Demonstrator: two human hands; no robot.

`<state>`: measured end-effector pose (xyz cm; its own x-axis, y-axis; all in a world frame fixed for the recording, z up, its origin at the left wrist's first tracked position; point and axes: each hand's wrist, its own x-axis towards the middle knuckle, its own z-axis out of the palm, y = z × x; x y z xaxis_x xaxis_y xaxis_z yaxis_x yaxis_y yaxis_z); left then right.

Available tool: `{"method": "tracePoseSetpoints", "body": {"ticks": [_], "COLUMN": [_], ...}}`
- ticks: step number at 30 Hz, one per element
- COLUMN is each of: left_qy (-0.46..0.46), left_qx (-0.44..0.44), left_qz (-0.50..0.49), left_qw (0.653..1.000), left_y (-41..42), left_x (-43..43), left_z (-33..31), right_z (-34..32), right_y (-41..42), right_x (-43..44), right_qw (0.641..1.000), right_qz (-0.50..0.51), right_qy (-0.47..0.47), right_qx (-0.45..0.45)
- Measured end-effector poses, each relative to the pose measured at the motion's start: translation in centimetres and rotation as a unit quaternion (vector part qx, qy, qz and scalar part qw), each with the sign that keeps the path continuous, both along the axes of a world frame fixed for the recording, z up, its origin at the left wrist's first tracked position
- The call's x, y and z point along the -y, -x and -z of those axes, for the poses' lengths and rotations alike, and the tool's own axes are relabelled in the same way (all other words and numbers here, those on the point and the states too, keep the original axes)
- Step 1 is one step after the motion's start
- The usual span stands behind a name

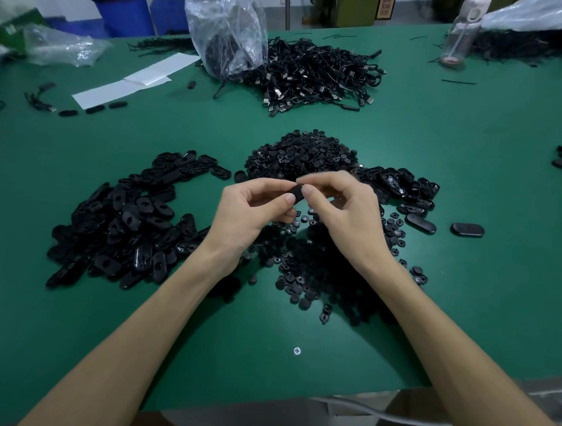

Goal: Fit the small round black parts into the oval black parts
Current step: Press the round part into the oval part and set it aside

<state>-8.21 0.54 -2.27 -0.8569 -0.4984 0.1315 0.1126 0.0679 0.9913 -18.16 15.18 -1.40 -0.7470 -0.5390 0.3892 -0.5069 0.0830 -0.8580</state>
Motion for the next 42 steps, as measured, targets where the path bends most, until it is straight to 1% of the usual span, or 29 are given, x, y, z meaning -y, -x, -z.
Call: {"method": "tracePoseSetpoints", "body": {"ticks": [3,5,8,15,18,20,23,27,31,33,34,35,36,37,39,41,42], "left_qy": [0.017,0.027,0.023,0.009,0.012,0.011,-0.016,-0.028,0.019,0.091,0.151,0.218,0.286,0.346,0.442,0.499,0.511], "left_qx": [0.004,0.007,0.014,0.02,0.018,0.015,-0.001,-0.004,-0.018,-0.009,0.005,0.023,0.048,0.082,0.181,0.298,0.341], "left_qz": [-0.001,-0.003,-0.006,-0.014,-0.014,-0.002,0.024,0.021,0.016,-0.015,-0.053,-0.1,-0.149,-0.19,-0.239,-0.265,-0.277], "left_qw": [1.0,1.0,1.0,1.0,1.0,1.0,1.0,0.999,1.0,0.996,0.987,0.971,0.945,0.915,0.846,0.77,0.739], "left_y": [-0.1,0.0,0.2,0.5,0.5,0.3,0.0,0.0,0.1,0.1,0.1,0.0,-0.1,-0.3,-0.8,-1.3,-1.6], "left_x": [-0.1,-0.1,-0.1,-0.4,-0.5,-0.3,0.2,0.3,0.1,0.4,0.7,1.1,1.6,2.2,3.6,4.9,5.3], "left_z": [-0.1,-0.1,0.0,0.2,0.2,0.2,0.0,-0.1,-0.1,-0.1,-0.1,-0.2,-0.4,-0.4,-0.3,-0.2,-0.2], "right_z": [0.3,0.4,0.4,0.4,0.5,0.5,0.5,0.4,0.2,0.1,0.1,0.0,-0.1,-0.2,-0.1,0.4,0.6], "right_y": [0.2,0.2,-0.1,-1.0,-1.0,-1.0,-0.7,-0.5,-0.4,-0.1,0.3,0.8,1.4,2.0,3.1,4.0,4.4], "right_x": [0.0,0.0,0.1,0.3,0.3,0.2,0.2,0.0,-0.1,-0.1,-0.2,-0.4,-0.7,-1.1,-1.8,-2.4,-2.6], "right_qw": [0.999,0.999,0.999,1.0,1.0,1.0,1.0,1.0,0.999,1.0,0.999,0.996,0.989,0.981,0.964,0.945,0.937], "right_qz": [-0.003,0.0,0.002,0.001,0.004,0.008,0.014,0.005,-0.019,0.007,0.042,0.088,0.137,0.181,0.248,0.294,0.307], "right_qy": [-0.007,-0.003,-0.001,-0.006,0.0,0.005,0.022,0.025,0.021,0.022,0.021,0.018,0.011,0.002,-0.036,-0.104,-0.134], "right_qx": [0.034,0.038,0.035,-0.013,-0.02,-0.02,-0.001,0.014,0.03,0.016,-0.003,-0.028,-0.053,-0.071,-0.091,-0.099,-0.099]}}
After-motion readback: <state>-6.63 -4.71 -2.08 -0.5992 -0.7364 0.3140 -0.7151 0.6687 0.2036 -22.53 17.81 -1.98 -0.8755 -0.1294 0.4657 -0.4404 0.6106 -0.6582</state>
